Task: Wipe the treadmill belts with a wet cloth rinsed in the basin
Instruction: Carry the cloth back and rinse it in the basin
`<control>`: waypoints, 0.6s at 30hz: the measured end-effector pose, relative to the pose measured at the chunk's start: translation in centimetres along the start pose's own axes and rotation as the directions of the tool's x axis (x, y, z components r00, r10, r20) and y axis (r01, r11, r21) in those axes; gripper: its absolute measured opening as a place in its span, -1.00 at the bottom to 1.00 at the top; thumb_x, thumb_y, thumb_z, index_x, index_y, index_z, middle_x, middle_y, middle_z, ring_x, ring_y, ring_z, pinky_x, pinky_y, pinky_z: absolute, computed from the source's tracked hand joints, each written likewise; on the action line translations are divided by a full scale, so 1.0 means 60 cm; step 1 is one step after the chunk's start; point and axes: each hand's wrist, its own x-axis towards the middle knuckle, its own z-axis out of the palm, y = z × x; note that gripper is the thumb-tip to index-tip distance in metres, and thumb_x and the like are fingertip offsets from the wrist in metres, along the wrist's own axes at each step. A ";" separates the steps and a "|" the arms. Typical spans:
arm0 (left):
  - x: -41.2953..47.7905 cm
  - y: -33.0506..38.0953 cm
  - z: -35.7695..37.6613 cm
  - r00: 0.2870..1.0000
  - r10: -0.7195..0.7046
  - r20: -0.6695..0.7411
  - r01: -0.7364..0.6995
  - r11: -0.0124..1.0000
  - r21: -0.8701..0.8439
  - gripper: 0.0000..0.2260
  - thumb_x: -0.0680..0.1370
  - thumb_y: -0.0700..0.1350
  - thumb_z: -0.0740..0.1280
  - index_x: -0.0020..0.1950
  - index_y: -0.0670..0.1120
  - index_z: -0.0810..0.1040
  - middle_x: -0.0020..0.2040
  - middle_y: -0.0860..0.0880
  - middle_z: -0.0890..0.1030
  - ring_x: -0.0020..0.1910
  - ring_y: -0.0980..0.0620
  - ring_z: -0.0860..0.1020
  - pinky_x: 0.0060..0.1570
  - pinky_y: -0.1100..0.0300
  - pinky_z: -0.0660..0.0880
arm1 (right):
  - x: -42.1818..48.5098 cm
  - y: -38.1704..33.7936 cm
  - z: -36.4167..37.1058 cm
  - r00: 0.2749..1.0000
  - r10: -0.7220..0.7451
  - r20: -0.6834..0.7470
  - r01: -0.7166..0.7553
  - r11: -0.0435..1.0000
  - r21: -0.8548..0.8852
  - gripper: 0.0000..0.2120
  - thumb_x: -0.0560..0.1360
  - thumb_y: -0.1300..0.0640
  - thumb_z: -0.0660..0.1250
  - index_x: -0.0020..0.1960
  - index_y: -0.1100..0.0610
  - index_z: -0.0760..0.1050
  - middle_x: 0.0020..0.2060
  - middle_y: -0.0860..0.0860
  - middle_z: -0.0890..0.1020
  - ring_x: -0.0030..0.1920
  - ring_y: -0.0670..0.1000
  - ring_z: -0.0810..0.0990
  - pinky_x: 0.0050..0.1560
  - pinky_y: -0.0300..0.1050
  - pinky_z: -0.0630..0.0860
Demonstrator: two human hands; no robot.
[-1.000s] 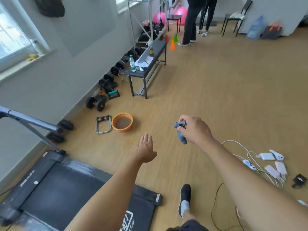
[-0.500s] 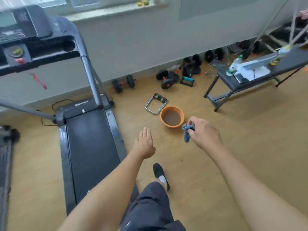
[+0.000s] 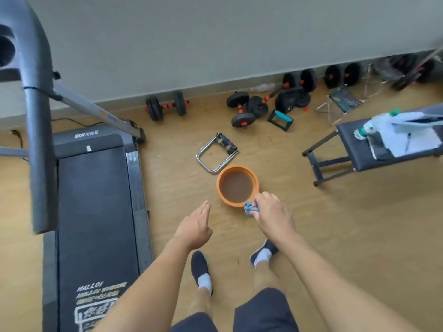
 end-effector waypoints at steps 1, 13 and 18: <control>0.047 -0.003 0.014 0.999 -0.053 0.009 0.053 0.998 -0.019 -0.23 0.61 -0.08 0.24 0.74 -0.08 -0.07 0.75 0.00 -0.08 0.71 -0.01 0.03 0.63 0.02 0.17 | 0.058 0.027 0.023 0.999 -0.038 0.011 0.038 0.999 -0.018 -0.70 0.51 -0.09 0.46 -0.10 -0.06 0.33 -0.11 -0.12 0.37 0.01 0.04 0.44 -0.17 0.04 0.49; 0.828 -0.143 0.450 0.992 -0.113 -0.059 0.077 0.900 -0.429 -0.42 0.57 -0.33 0.27 0.60 -0.21 0.32 0.59 -0.19 0.39 0.55 -0.11 0.37 0.46 0.22 0.23 | 0.723 0.397 0.670 0.961 0.004 0.277 -0.093 0.947 0.307 -0.86 0.58 0.26 0.30 0.06 0.06 0.42 -0.08 0.03 0.62 -0.09 0.11 0.60 -0.11 -0.04 0.45; 0.946 -0.172 0.560 0.894 -0.297 -0.335 0.050 0.811 -0.583 -0.56 0.49 -0.34 0.22 0.33 -0.09 0.57 0.28 -0.01 0.60 0.29 0.02 0.51 0.32 0.27 0.36 | 0.840 0.472 0.834 0.968 0.134 0.210 -0.192 0.939 0.285 -0.57 0.51 0.28 0.30 0.32 -0.05 0.45 0.14 0.06 0.58 0.15 0.16 0.56 0.28 0.01 0.44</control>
